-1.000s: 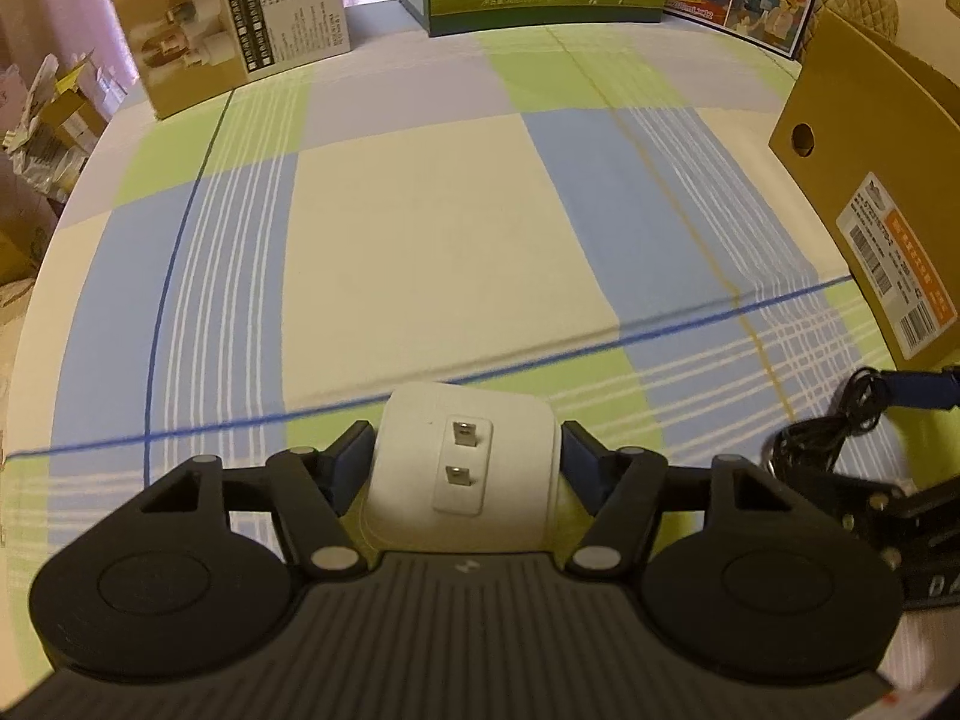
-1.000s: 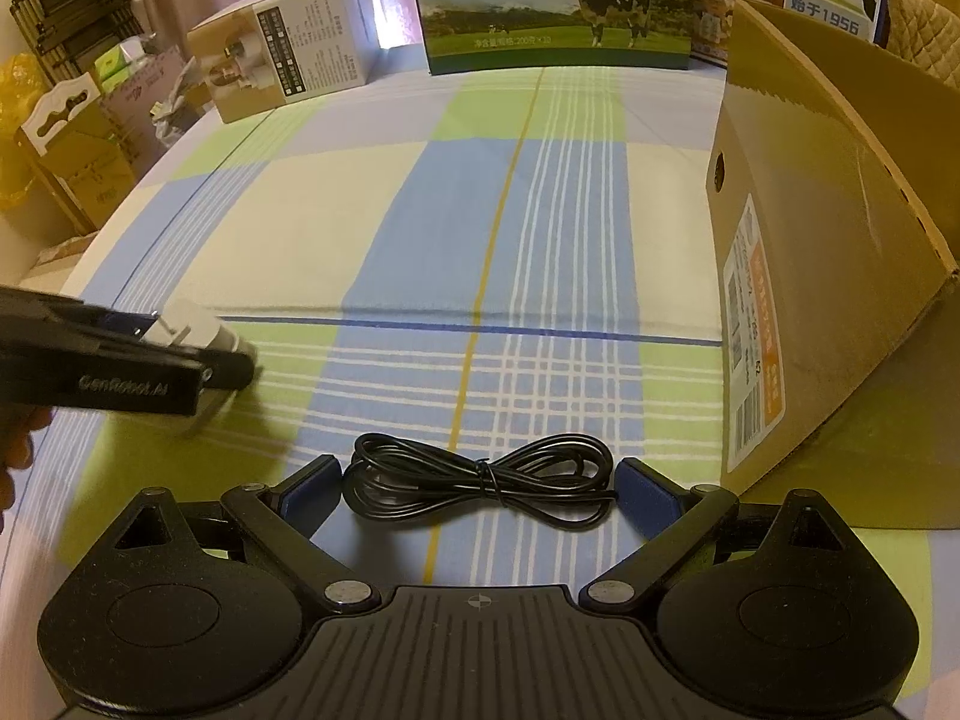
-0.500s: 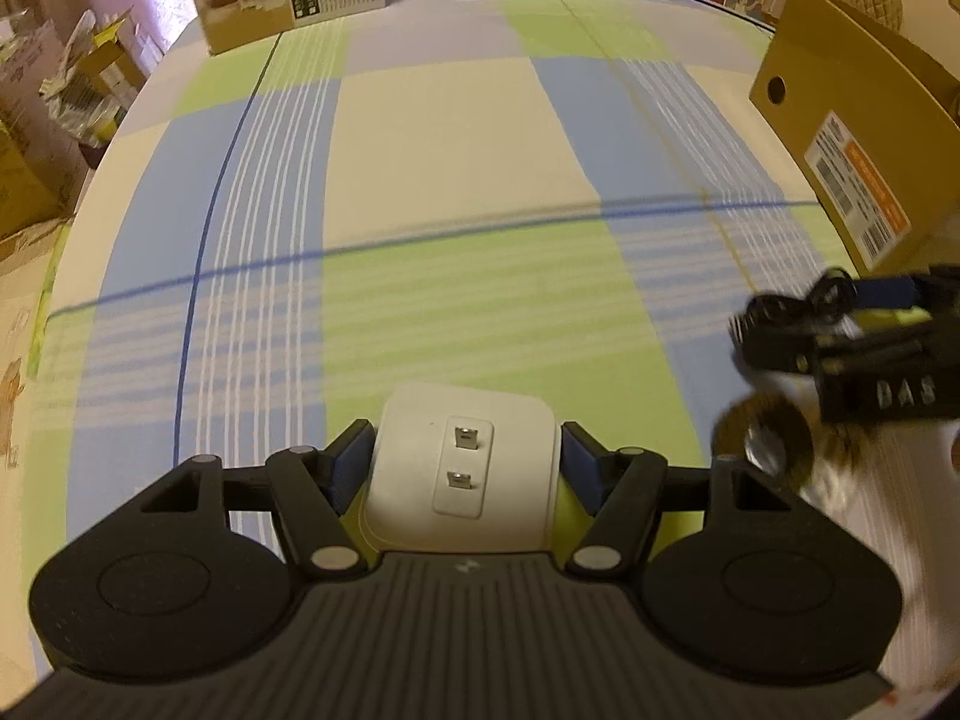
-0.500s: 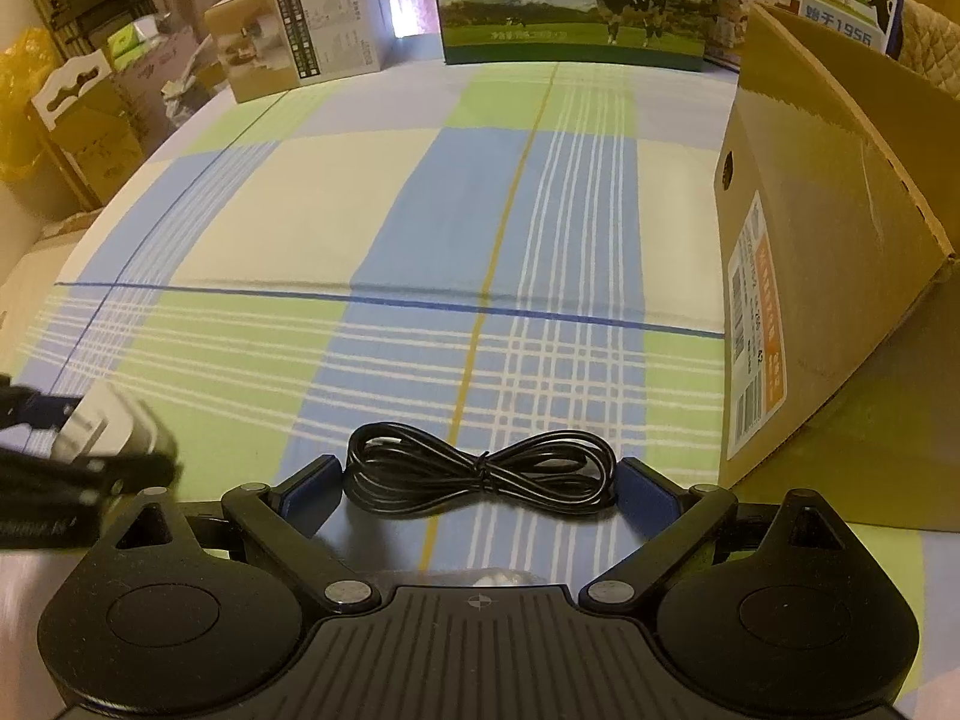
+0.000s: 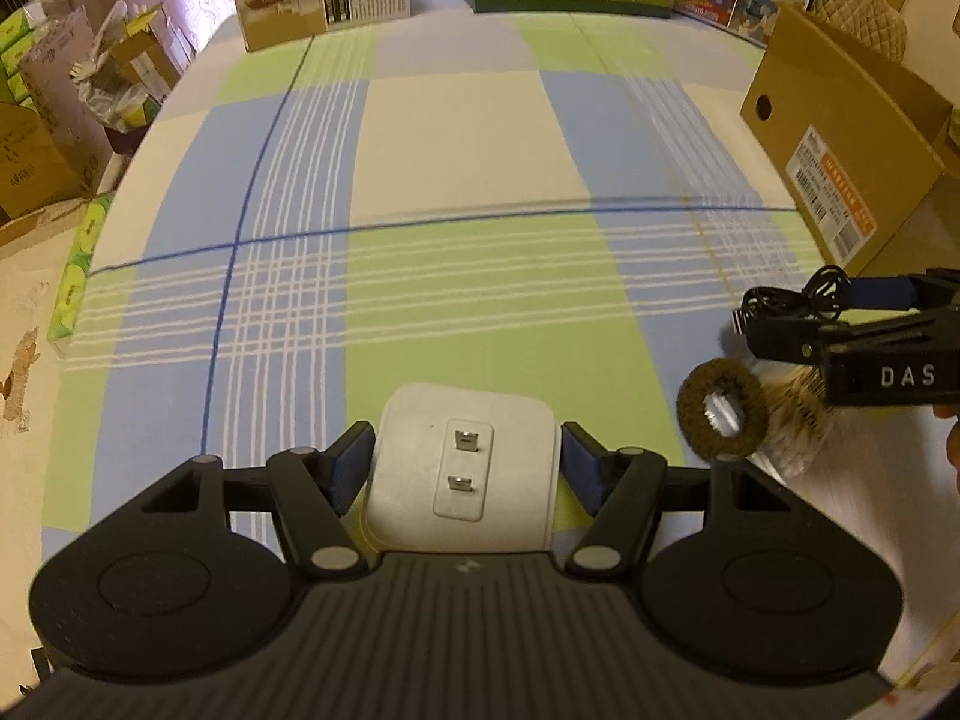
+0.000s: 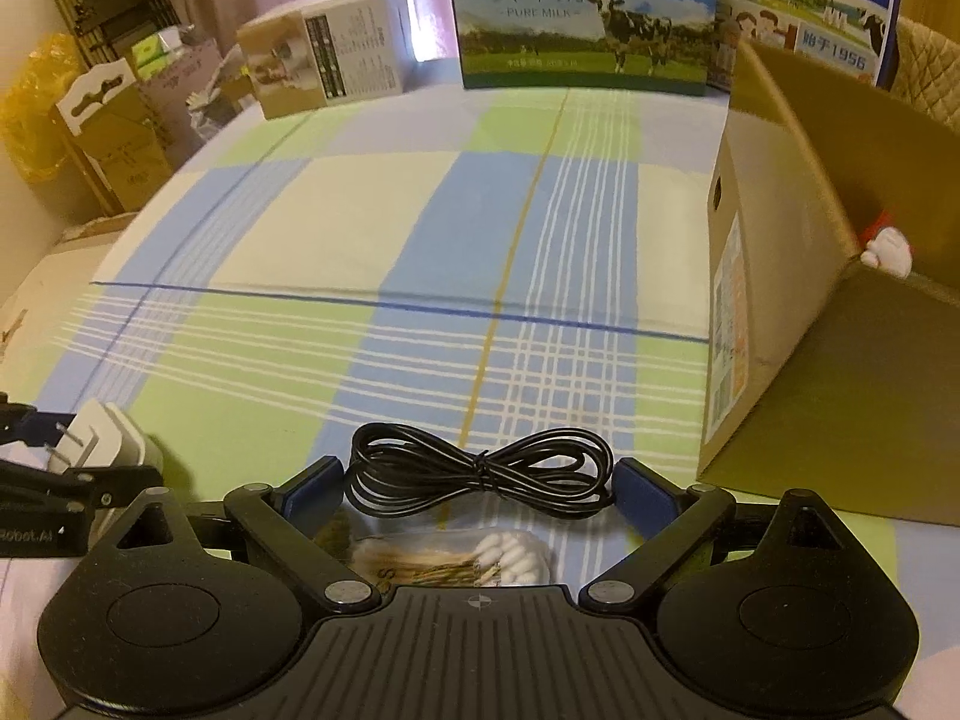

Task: Organize objects
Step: 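Carry the plug adapter with the left tool while the right tool carries the cable toward the cardboard box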

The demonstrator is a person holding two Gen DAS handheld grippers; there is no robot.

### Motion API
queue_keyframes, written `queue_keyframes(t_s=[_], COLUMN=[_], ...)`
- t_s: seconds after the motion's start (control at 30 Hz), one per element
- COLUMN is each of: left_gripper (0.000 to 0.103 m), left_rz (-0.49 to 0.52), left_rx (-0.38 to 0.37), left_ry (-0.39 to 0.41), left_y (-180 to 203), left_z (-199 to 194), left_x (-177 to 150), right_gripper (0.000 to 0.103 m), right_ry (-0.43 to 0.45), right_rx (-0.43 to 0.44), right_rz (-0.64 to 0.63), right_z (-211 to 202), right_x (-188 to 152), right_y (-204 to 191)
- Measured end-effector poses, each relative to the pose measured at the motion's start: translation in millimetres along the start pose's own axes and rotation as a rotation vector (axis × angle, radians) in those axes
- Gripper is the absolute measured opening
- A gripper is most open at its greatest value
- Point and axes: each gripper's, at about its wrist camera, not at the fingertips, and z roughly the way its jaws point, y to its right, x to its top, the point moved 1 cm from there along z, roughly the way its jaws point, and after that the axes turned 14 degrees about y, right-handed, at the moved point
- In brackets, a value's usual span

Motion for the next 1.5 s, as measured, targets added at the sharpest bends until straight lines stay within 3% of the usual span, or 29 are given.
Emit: queue_keyframes(t_s=[0.5, 0.77, 1.17, 1.5], left_gripper=[0.064, 0.064, 0.064, 0.064], left_rz=[0.001, 0.03, 0.11, 0.172], left_rx=[-0.048, -0.101, -0.21, -0.269], left_ry=[0.109, 0.169, 0.237, 0.268], left_y=[32, 68, 150, 213], left_z=[-44, -67, -81, -78], left_x=[21, 36, 66, 89], right_gripper=[0.093, 0.093, 0.093, 0.093], right_ry=[0.094, 0.14, 0.224, 0.28], right_rx=[0.045, 0.047, -0.097, -0.182], right_rz=[0.01, 0.057, 0.181, 0.229], right_z=[-66, -116, -194, -228], right_x=[8, 10, 7, 15], right_y=[5, 33, 121, 185])
